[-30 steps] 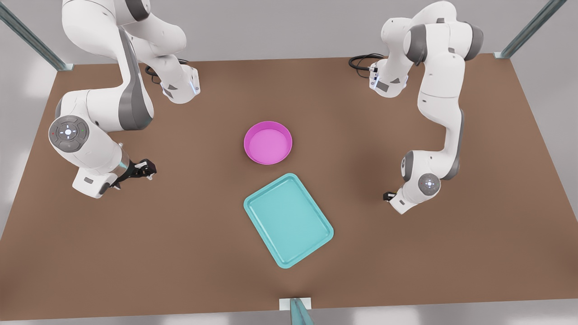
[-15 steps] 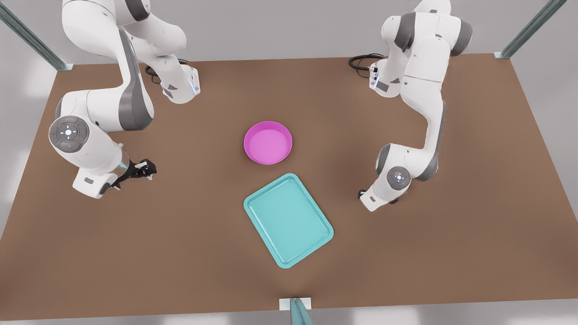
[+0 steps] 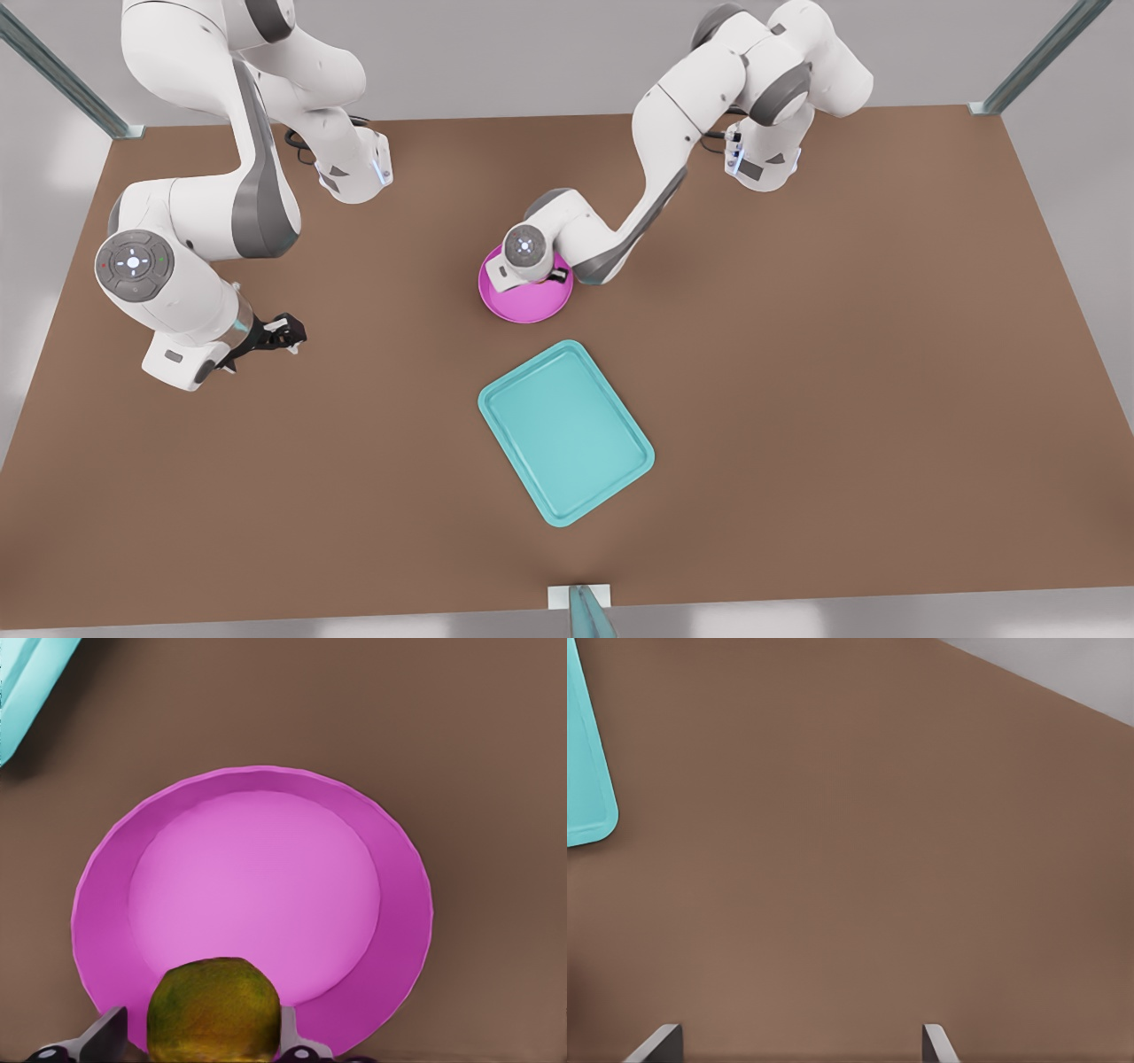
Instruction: Place the orange on the plate with the left arm and the plate on the tray with the right arm
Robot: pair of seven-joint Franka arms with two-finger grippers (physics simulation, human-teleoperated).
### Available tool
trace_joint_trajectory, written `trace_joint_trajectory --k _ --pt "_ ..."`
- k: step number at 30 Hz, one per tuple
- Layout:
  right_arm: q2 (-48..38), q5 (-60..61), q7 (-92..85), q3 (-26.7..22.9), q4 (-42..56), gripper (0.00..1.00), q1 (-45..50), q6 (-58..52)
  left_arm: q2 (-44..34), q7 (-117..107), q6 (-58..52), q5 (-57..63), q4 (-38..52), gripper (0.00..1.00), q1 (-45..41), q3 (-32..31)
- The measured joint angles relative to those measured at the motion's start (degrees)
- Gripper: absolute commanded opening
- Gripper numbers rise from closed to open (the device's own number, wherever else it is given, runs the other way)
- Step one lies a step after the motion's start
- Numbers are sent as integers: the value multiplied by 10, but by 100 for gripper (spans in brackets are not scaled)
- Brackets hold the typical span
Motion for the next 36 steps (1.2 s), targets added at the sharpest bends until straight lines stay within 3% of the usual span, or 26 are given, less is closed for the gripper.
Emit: trace_joint_trajectory --k 3,5,7,8,9,11,13,16,23,36 --pt "8 4 0 1 -2 100 0 0 -34 -24 -38 -8 9 100 23 47" --pt "55 44 0 12 -2 100 7 1 -116 -8 -139 -14 75 100 104 186" --pt "105 113 0 49 -11 100 17 7 -143 22 -227 -19 130 100 142 357" --pt "110 140 0 66 -38 100 21 18 -153 37 -261 -34 145 100 160 409" --pt "101 166 0 76 -79 100 22 34 -181 52 -287 -42 151 100 226 379" --pt "63 202 1 84 -164 100 20 65 -274 76 -297 -4 79 100 385 187" --pt "30 224 1 85 -243 100 15 98 -318 96 -291 29 31 100 428 122" --pt "-1 257 8 87 -328 100 21 154 -311 123 -287 56 33 100 438 107" --pt "4 322 56 122 -406 100 25 274 -300 170 -280 71 53 100 446 115" --pt "52 347 127 127 -427 100 103 390 -301 225 -281 75 59 100 448 141"
